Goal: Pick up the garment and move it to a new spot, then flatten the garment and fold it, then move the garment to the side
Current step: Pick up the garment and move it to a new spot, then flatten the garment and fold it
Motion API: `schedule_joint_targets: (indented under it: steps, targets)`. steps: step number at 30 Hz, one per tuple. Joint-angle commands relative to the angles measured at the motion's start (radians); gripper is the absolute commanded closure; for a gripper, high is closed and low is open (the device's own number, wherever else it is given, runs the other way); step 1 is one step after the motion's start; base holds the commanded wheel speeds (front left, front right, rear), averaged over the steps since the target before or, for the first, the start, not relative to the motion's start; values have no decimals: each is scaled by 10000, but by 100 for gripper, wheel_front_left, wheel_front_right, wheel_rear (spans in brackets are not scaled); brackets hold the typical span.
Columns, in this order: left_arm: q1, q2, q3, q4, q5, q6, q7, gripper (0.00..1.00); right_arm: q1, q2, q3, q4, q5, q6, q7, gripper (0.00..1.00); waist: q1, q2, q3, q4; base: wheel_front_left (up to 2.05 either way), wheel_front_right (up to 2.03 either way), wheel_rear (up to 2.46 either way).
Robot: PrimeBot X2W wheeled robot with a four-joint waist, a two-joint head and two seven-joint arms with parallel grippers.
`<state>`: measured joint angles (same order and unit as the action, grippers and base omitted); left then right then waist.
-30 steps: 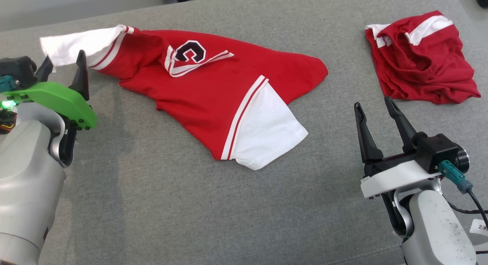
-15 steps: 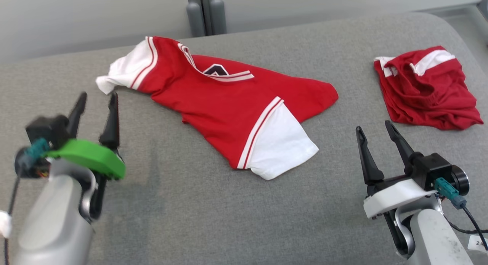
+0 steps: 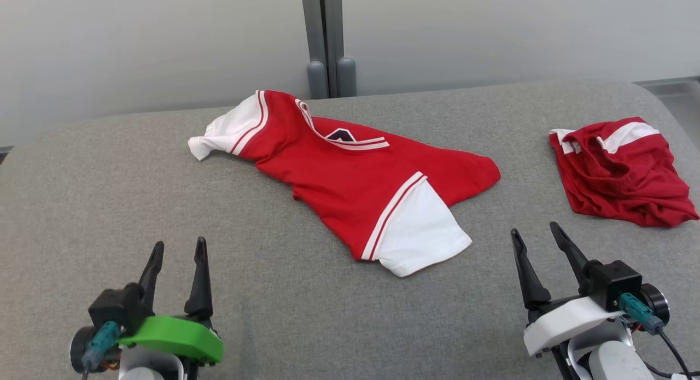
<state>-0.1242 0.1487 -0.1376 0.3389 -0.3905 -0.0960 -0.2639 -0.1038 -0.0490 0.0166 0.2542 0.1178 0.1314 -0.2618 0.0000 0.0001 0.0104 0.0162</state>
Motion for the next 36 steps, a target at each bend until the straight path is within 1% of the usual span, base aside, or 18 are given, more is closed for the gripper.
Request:
schedule_joint_targets:
  steps: [1,5,12,21,36]
  targets:
    - [372,-167,192,-160,122,61,-3,0,177,-31,-27,33,87,-15,-46,0,0,-1,-185,132,0,0,0]
    - [1068,-546,525,-479,308,-39,-3,0,351,-31,-22,95,206,-15,-46,0,0,-1,-293,155,0,0,0]
    - [1758,-814,572,-647,529,-183,-4,0,566,-31,121,305,445,-15,-46,0,0,-1,-425,169,0,0,0]
    - [2030,-932,581,-629,507,-259,-4,0,592,-31,101,523,522,-15,-46,0,0,-1,-484,200,0,0,0]
    - [1907,-977,554,-509,478,-319,-4,0,482,-31,88,585,527,-15,-46,0,0,-1,-466,224,0,0,0]
